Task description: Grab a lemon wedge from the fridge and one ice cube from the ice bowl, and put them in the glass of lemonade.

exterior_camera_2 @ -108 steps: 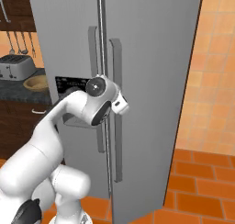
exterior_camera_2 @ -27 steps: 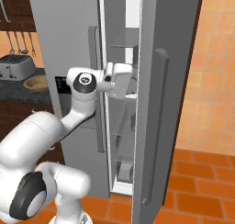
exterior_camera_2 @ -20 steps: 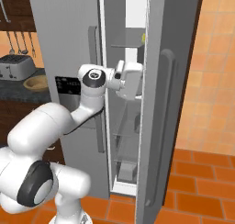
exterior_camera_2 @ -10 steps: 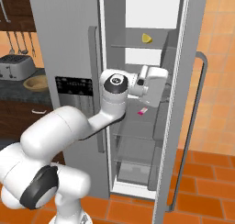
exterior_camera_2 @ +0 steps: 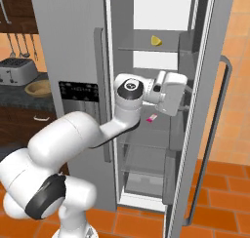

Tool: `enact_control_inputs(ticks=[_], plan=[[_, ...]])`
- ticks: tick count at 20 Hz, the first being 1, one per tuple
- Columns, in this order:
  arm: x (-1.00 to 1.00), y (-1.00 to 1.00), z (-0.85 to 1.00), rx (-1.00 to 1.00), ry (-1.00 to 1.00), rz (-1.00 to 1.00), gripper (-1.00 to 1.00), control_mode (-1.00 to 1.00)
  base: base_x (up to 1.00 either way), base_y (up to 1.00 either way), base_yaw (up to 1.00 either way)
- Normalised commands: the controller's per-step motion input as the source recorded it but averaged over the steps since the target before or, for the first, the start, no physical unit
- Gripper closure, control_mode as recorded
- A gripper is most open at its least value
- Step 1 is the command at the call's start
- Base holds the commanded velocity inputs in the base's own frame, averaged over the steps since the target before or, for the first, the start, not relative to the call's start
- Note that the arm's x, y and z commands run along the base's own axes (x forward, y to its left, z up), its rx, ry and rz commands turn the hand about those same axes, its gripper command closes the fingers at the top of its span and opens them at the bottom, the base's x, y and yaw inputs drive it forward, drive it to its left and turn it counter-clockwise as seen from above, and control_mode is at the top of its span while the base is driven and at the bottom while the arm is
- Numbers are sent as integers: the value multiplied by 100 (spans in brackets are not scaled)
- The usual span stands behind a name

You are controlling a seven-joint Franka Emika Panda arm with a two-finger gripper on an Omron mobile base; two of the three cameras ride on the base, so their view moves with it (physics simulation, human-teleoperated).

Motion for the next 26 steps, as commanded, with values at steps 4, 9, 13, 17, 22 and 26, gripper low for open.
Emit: enact_control_inputs(ticks=[4, 9, 13, 17, 22, 26], plan=[[-40, 39, 17, 2, -1, 0, -100, -100, 0, 0, 0], [-41, 87, 18, 0, -1, 0, -100, -100, 0, 0, 0], [-35, 97, 1, 9, -2, 0, -100, -100, 0, 0, 0], [-16, 93, -33, 39, 0, 4, -100, -100, 0, 0, 0], [0, 62, -58, 73, 0, 11, -100, -100, 0, 0, 0], [0, 57, -42, 75, 2, 14, -100, -100, 0, 0, 0]])
